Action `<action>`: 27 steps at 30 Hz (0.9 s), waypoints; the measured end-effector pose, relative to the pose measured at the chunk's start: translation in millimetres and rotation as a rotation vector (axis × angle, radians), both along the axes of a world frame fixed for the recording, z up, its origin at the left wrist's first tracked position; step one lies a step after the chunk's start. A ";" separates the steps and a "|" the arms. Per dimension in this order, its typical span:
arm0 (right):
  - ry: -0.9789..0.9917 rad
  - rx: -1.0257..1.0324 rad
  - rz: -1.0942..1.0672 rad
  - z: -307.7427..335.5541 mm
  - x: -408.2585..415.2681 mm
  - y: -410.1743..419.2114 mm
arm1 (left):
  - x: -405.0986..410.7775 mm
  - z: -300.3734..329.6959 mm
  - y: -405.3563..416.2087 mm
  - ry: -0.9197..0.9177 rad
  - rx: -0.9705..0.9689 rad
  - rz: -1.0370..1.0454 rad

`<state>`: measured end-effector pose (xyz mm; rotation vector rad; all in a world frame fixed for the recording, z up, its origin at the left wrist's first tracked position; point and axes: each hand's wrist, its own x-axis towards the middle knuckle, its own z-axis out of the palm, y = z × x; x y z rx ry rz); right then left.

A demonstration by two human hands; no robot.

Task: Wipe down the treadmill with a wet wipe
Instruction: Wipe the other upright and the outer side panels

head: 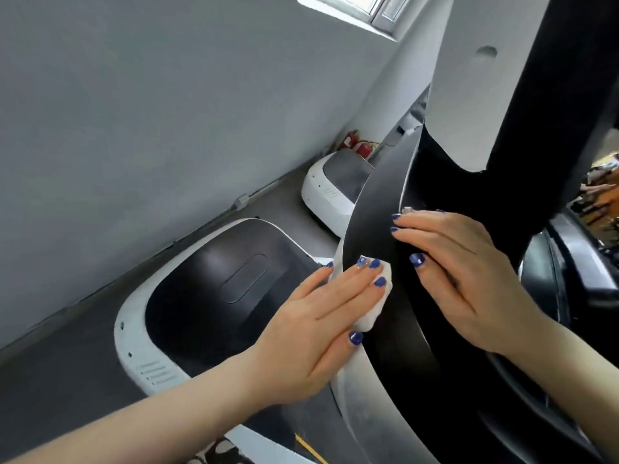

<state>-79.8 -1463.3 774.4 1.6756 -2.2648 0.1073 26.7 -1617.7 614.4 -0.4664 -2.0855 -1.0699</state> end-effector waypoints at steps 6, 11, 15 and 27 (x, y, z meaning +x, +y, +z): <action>0.013 0.015 -0.122 2.1 4.7 -2.0 | -12.9 -8.7 -7.6 0.026 0.065 -0.105; 0.005 0.029 -0.154 4.1 7.7 -5.2 | -32.6 2.2 -12.2 -0.018 0.158 -0.119; -0.012 -0.017 -0.158 3.0 9.7 -5.8 | -36.1 -0.2 -16.9 -0.002 0.153 -0.165; 0.029 -0.029 -0.165 3.3 8.1 -7.5 | -34.7 -4.6 3.1 -0.106 0.388 -0.175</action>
